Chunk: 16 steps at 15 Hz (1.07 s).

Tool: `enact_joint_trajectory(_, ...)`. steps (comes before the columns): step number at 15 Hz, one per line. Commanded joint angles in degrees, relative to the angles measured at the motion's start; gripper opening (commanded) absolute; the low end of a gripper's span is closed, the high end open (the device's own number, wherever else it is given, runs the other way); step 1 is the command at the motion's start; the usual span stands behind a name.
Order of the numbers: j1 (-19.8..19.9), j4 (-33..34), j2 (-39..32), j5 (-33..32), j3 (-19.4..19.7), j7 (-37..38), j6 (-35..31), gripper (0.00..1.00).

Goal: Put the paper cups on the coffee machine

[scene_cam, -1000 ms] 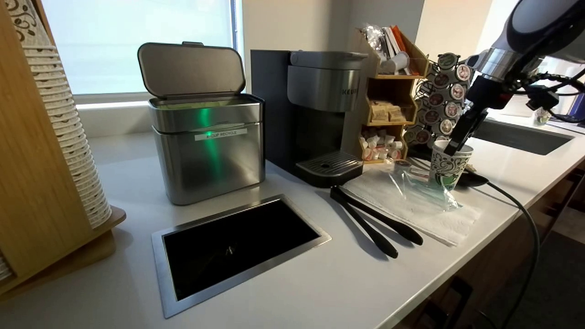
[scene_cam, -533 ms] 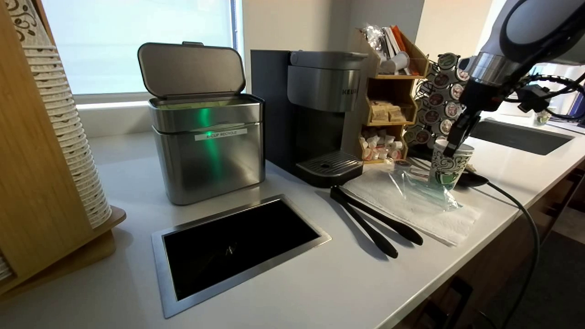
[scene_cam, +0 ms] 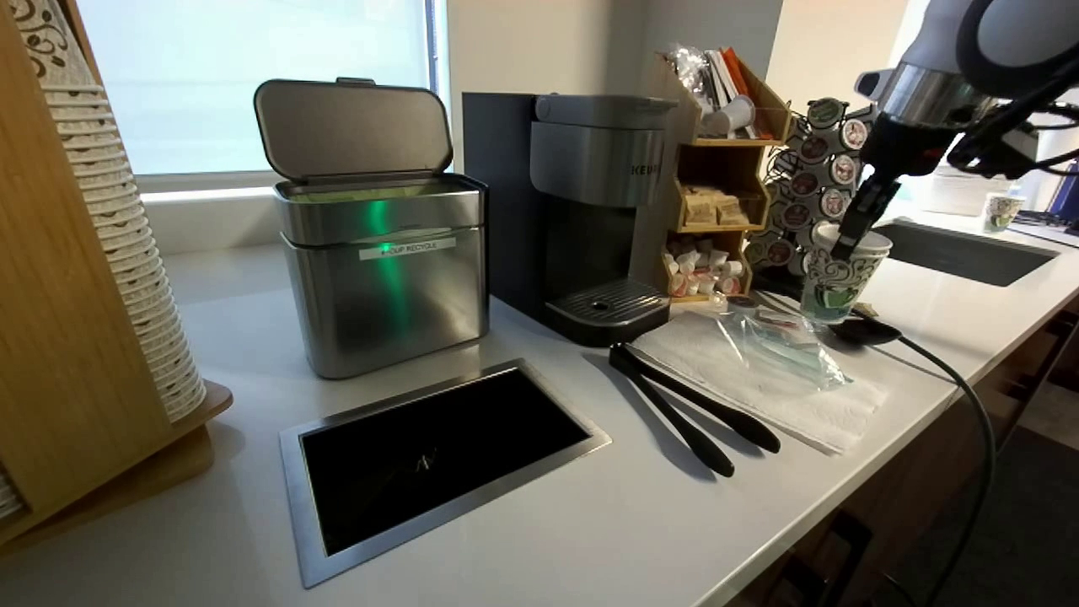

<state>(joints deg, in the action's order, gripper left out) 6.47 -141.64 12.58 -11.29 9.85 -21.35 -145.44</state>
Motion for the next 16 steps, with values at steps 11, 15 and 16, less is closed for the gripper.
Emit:
enact_joint_trajectory(11,-8.2,0.0,18.8,6.4,2.7,-17.0,-1.7,0.01)
enact_joint_trajectory(15,-11.0,10.9,16.6,4.3,2.6,-22.7,-2.5,0.01)
enact_joint_trajectory(16,-13.0,14.8,15.1,5.4,3.1,-25.4,0.4,0.01)
